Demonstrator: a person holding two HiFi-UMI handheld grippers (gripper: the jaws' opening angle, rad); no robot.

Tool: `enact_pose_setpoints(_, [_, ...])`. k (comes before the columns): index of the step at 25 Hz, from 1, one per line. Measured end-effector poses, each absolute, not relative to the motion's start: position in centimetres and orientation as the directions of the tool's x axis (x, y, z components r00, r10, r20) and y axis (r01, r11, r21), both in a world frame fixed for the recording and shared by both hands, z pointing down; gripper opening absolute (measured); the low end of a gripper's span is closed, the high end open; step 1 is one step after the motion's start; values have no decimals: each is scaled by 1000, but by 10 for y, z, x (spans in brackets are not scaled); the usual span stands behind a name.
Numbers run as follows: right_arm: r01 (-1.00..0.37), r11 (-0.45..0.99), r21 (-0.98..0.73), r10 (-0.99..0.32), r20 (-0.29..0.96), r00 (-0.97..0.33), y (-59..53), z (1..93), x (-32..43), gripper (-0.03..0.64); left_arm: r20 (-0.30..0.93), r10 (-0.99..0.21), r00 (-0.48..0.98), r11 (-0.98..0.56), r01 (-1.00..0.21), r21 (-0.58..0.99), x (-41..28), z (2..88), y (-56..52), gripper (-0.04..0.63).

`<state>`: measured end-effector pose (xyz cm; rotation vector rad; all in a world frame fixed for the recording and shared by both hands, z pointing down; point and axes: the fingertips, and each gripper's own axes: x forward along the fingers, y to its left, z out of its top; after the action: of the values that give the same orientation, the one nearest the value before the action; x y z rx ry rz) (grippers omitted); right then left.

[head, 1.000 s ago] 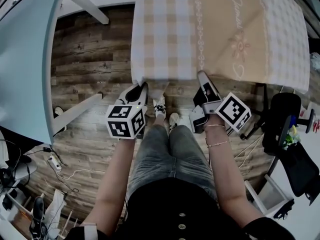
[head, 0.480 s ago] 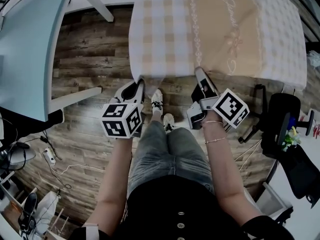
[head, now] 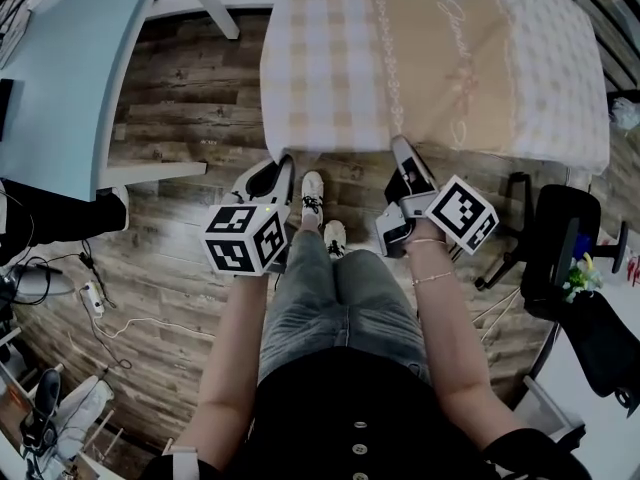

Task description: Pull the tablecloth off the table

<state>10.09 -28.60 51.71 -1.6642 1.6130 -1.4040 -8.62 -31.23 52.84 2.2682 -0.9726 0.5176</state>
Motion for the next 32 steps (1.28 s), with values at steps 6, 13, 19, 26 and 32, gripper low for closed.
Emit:
enact_pose_setpoints(6, [-476, -251, -843, -907, 377, -189, -264, 513, 104, 28, 573, -507, 644, -534, -757, 377, -84, 516, -287, 17])
enact_pose_setpoints(13, [-447, -255, -857, -915, 364, -175, -217, 517, 98, 28, 580, -487, 653, -568, -741, 358, -85, 511, -245, 17])
enact_pose_setpoints(19, [-439, -278, -854, -919, 370, -136, -199, 507, 91, 28, 584, -440, 682, -618, -702, 354, -89, 498, -230, 17])
enact_pose_setpoints(26, [-425, -273, -863, -940, 334, -73, -139, 507, 44, 28, 560, -407, 721, -668, -653, 356, -133, 501, -178, 17])
enact_pose_setpoints(32, [-431, -255, -866, -950, 306, -53, -111, 494, 13, 28, 537, -394, 746, -707, -620, 342, -158, 487, -158, 17])
